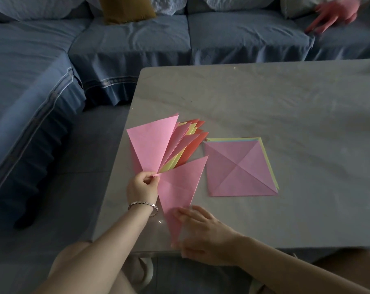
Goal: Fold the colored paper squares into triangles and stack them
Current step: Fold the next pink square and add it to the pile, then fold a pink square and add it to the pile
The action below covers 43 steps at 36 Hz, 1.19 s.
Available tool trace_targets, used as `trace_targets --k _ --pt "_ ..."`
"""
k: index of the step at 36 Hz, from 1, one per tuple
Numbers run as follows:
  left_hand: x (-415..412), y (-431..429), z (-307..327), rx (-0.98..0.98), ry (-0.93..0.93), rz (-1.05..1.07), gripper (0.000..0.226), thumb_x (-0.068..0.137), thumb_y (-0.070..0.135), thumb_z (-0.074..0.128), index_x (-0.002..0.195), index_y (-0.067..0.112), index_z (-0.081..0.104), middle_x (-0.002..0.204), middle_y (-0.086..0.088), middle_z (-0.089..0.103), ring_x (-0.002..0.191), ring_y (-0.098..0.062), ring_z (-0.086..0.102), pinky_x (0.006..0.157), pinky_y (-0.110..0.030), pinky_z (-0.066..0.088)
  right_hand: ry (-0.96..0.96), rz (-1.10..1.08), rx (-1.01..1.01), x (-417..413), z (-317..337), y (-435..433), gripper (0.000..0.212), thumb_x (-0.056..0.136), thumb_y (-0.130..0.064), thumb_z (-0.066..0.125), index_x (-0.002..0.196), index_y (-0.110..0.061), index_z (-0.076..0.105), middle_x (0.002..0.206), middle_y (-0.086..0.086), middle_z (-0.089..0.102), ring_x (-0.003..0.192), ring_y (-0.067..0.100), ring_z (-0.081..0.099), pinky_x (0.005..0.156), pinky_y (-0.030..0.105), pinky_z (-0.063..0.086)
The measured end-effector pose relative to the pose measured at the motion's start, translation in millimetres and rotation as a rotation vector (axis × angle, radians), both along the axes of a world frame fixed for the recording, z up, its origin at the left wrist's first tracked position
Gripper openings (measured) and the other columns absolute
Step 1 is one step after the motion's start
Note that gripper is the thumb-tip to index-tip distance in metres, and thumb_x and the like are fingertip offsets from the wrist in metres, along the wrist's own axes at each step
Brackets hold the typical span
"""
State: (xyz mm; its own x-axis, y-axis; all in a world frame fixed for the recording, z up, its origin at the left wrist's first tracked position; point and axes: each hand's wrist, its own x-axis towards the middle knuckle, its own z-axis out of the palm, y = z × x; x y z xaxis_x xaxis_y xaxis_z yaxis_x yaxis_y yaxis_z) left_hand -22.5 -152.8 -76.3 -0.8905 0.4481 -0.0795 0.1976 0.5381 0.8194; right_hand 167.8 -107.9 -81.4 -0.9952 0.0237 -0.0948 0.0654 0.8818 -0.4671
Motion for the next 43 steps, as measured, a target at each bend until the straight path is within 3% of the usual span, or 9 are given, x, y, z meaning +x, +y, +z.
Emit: trace_targets --k 5,9,13,17,24,28,33,39,43 --pt "-1 0 2 0.011 -0.031 -0.003 0.008 0.081 0.011 0.064 0.086 0.01 0.07 0.076 -0.004 0.065 0.074 -0.024 0.062 0.069 -0.028 0.047 0.139 0.034 -0.032 1 -2 6 0.037 0.094 -0.046 0.039 0.093 -0.027 0.071 0.139 0.007 0.046 0.135 0.017 0.027 0.114 0.035 0.019" --pt "0 3 17 0.12 0.028 -0.013 0.008 0.081 0.009 0.064 0.087 0.008 0.07 0.078 -0.003 0.066 0.073 -0.019 0.06 0.07 -0.026 0.046 0.325 -0.225 -0.191 6 11 28 0.047 0.097 -0.042 0.032 0.092 -0.016 0.071 0.115 0.006 0.065 0.108 0.01 0.054 0.094 0.019 0.042" --pt "-7 16 45 0.295 0.128 0.0 0.009 0.082 0.006 0.064 0.088 0.006 0.07 0.086 -0.001 0.065 0.078 -0.015 0.059 0.074 -0.022 0.043 0.42 -0.478 -0.147 20 17 65 0.041 0.094 -0.041 0.042 0.092 -0.014 0.073 0.103 0.004 0.069 0.099 0.008 0.058 0.09 0.01 0.039" --pt "-33 35 69 0.379 0.125 0.085 0.011 0.083 0.008 0.063 0.092 0.006 0.068 0.086 -0.006 0.065 0.079 -0.022 0.062 0.073 -0.032 0.052 0.367 -0.662 -0.022 36 19 94 0.026 0.085 -0.034 0.057 0.098 -0.018 0.072 0.11 0.001 0.066 0.102 0.017 0.061 0.09 0.031 0.048" --pt "-79 53 67 0.162 0.212 0.135 0.026 0.085 0.007 0.057 0.109 -0.001 0.063 0.106 -0.02 0.066 0.099 -0.031 0.062 0.086 -0.03 0.045 -0.112 -0.534 0.148 49 23 120 0.072 0.076 -0.049 0.067 0.138 -0.025 0.038 0.151 -0.003 0.026 0.139 0.013 0.024 0.11 0.022 0.016" --pt "-76 54 58 -0.101 0.238 -0.013 0.052 0.085 0.014 0.061 0.133 0.005 0.043 0.128 -0.023 0.051 0.119 -0.035 0.048 0.1 -0.042 0.039 -0.123 -0.479 0.174 51 18 126 0.072 0.074 -0.05 0.068 0.136 -0.025 0.042 0.148 -0.004 0.031 0.135 0.012 0.031 0.109 0.023 0.021" --pt "-26 54 58 -0.075 0.539 -0.363 0.044 0.08 0.006 0.065 0.121 -0.001 0.052 0.118 -0.021 0.056 0.114 -0.036 0.047 0.099 -0.039 0.034 0.142 -0.432 0.234 47 13 129 0.041 0.058 -0.036 0.078 0.095 -0.021 0.069 0.098 0.002 0.07 0.082 0.02 0.07 0.064 0.039 0.058" --pt "47 58 50 -0.196 -0.129 -0.523 0.043 0.083 0.017 0.062 0.124 0.014 0.049 0.117 -0.008 0.057 0.093 -0.016 0.055 0.087 -0.023 0.041 0.074 -0.362 0.179 52 10 132 0.061 0.062 -0.05 0.075 0.117 -0.026 0.06 0.122 -0.005 0.059 0.11 0.018 0.059 0.088 0.036 0.051" --pt "65 64 40 -0.291 -0.432 -0.436 0.049 0.08 0.024 0.062 0.126 0.02 0.047 0.117 -0.002 0.056 0.106 -0.021 0.057 0.095 -0.037 0.046 0.095 -0.384 0.184 55 13 124 0.065 0.055 -0.049 0.082 0.112 -0.023 0.063 0.12 -0.001 0.061 0.107 0.018 0.061 0.085 0.033 0.052"
